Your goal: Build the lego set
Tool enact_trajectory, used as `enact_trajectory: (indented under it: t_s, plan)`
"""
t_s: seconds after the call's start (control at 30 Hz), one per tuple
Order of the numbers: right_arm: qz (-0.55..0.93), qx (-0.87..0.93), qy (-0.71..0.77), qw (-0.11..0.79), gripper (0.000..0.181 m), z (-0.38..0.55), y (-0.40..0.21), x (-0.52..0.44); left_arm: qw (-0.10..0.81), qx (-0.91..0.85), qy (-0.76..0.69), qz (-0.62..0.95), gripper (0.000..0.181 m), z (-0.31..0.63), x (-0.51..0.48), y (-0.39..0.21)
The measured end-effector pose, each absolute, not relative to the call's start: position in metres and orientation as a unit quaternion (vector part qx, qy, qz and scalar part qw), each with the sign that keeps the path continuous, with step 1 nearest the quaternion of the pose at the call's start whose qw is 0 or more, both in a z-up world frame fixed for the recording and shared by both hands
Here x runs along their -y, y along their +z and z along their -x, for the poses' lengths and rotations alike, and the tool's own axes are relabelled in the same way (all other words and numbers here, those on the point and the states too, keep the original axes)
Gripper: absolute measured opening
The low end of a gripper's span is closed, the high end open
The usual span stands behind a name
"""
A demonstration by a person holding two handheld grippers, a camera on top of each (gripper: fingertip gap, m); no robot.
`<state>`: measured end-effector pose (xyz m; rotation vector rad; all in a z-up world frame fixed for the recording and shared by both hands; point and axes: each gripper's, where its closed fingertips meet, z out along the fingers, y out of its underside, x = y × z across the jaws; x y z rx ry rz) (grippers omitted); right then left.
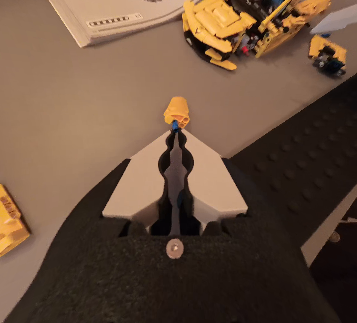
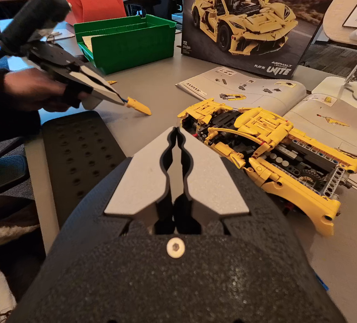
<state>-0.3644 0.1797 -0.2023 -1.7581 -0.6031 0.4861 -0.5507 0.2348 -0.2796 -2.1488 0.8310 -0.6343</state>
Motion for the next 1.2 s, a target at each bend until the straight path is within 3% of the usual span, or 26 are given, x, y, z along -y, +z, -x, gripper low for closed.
enact_trajectory:
  t_s: [0.1,0.23,0.63,0.77,0.83,0.93,1.07,1.2]
  plan:
    - [0.751,0.257,0.208,0.571,0.0,0.365,-0.203,-0.18,0.368,-0.333,-0.244,0.833,0.003,0.549,-0.235,-0.284]
    - [0.752,0.261,0.207,0.569,0.0,0.366,-0.204,-0.18,0.367,-0.345,-0.249,0.827,0.021,0.554,-0.234,-0.284]
    - [0.753,0.266,0.203,0.566,0.0,0.368,-0.206,-0.18,0.364,-0.444,-0.255,0.778,0.042,0.55,-0.246,-0.291]
    - [0.753,0.262,0.203,0.568,0.0,0.367,-0.205,-0.181,0.336,-0.464,-0.253,0.78,0.041,0.542,-0.251,-0.3]
    - [0.754,0.262,0.202,0.568,0.0,0.367,-0.205,-0.181,0.341,-0.468,-0.24,0.779,0.026,0.54,-0.255,-0.301]
    - [0.753,0.261,0.202,0.569,0.0,0.366,-0.204,-0.182,0.336,-0.485,-0.218,0.777,0.025,0.534,-0.253,-0.297]
    - [0.75,0.234,0.24,0.571,0.0,0.358,-0.193,-0.181,0.454,-0.518,-0.209,0.694,0.025,0.477,-0.227,-0.228]
    - [0.75,0.201,0.232,0.586,0.0,0.321,-0.176,-0.182,0.485,-0.535,-0.13,0.68,0.025,0.408,-0.194,-0.217]
